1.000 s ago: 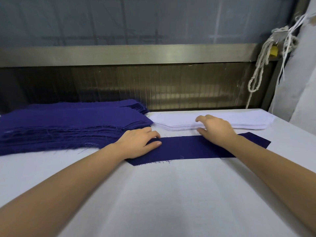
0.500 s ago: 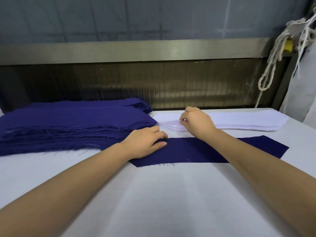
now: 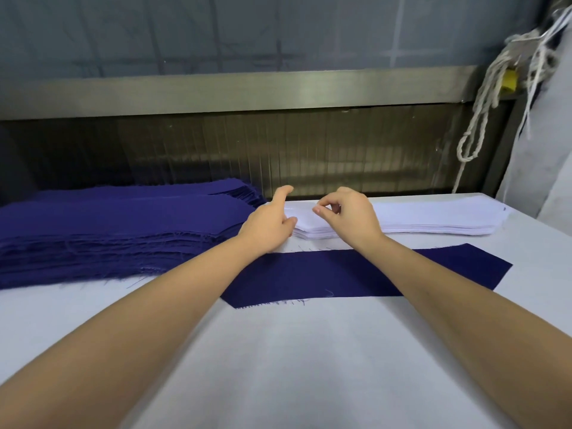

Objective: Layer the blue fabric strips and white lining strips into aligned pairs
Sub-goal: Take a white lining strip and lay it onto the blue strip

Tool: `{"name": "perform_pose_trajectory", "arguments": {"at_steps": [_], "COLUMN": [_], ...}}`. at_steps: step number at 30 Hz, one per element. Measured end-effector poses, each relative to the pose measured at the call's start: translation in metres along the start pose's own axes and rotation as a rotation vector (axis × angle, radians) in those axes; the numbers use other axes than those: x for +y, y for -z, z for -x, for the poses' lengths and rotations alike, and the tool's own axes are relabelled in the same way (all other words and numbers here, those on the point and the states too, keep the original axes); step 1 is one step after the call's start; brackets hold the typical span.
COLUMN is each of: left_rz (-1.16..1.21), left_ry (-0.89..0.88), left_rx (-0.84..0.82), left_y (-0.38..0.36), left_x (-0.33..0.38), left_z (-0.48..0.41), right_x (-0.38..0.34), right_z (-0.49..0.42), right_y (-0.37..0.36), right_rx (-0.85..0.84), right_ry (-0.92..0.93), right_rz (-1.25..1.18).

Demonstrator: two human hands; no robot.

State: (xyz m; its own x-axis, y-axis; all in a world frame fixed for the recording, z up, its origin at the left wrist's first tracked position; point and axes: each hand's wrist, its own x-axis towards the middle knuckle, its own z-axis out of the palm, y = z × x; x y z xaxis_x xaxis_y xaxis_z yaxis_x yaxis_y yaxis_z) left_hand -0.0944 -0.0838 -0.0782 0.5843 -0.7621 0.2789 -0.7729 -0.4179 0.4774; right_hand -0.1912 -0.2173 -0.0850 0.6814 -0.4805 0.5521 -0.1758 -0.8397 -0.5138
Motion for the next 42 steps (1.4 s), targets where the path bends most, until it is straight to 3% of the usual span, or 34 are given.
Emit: {"name": "perform_pose_trajectory", "arguments": {"at_steps": [5, 8, 12, 15, 19, 24, 37, 42], "left_rz": [0.277, 0.313, 0.383, 0.508, 0.604, 0.650, 0.817, 0.788], "left_ry": [0.099, 0.112, 0.120, 0.169, 0.277, 0.291, 0.360, 0.343], "left_rx": [-0.071, -0.088, -0.038, 0.018, 0.224, 0.353, 0.225, 0.135], "left_y": [-0.001, 0.000, 0.003, 0.009, 0.021, 0.030, 0.048, 0.051], "left_x": [0.007, 0.010, 0.009, 0.007, 0.010, 0.003, -0.034, -0.042], "left_z": [-0.012, -0.013, -0.008, -0.001, 0.009, 0.019, 0.056, 0.071], "right_x": [-0.006, -0.009, -0.009, -0.009, -0.007, 0.003, 0.037, 0.046], "right_z": [0.002, 0.003, 0.007, 0.010, 0.006, 0.005, 0.016, 0.030], "right_y": [0.004, 0.004, 0.004, 0.005, 0.012, 0.018, 0.046, 0.065], "right_rx": [0.014, 0.005, -0.078, -0.163, -0.176, -0.078, 0.227, 0.245], "right_ry": [0.021, 0.002, -0.074, -0.183, -0.589, -0.822, -0.876, -0.833], "right_rz": [0.149, 0.237, 0.165, -0.083, -0.732, -0.983, -0.957, -0.827]}}
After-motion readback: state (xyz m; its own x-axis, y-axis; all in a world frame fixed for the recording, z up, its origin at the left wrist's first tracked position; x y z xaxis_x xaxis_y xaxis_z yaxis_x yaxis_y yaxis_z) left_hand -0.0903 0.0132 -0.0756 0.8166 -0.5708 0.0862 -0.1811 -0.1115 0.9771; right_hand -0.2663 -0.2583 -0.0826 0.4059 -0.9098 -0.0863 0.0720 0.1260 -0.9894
